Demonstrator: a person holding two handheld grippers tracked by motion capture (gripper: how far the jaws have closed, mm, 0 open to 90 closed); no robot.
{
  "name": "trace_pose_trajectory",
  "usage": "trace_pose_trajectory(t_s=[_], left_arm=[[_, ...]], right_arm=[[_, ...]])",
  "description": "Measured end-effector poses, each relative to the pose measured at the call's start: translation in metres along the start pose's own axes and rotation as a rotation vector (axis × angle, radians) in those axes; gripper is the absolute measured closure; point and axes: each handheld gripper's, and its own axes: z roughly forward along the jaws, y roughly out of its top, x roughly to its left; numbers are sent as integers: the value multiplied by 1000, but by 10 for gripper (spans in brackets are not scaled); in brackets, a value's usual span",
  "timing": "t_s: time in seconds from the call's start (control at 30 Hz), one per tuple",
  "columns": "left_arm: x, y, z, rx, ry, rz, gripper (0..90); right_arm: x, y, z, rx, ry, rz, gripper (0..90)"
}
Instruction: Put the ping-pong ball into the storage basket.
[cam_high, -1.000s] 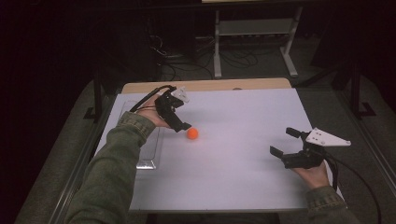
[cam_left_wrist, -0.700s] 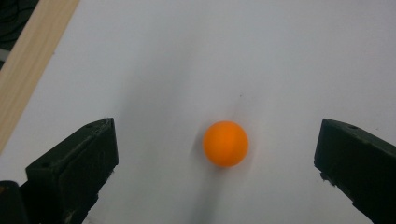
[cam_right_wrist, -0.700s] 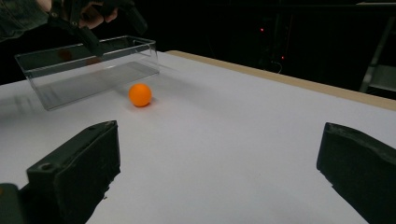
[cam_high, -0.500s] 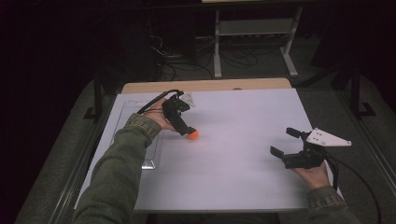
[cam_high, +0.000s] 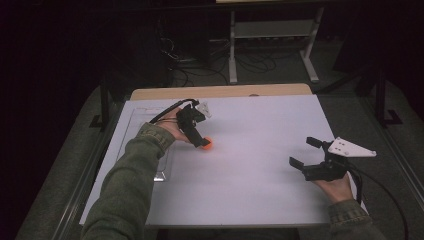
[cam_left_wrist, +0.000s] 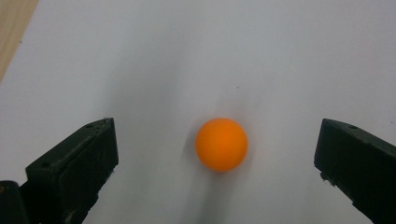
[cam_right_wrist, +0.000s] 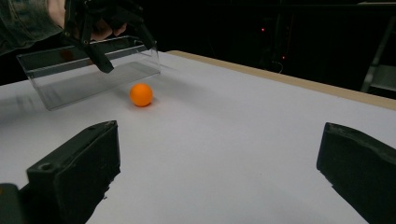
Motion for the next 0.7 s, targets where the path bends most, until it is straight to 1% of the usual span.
trace_pose_trajectory(t_s=[0.37,0.5,0.7], left_arm=[[1,0,9,14,-11,2,0],[2,-2,13,36,-10,1,0],[2,-2,18,53,-23,5,0]], right_arm=[[0,0,0,-1,0,0,0],[0,0,0,-2,2,-1,0],[0,0,0,-3,3,0,0]])
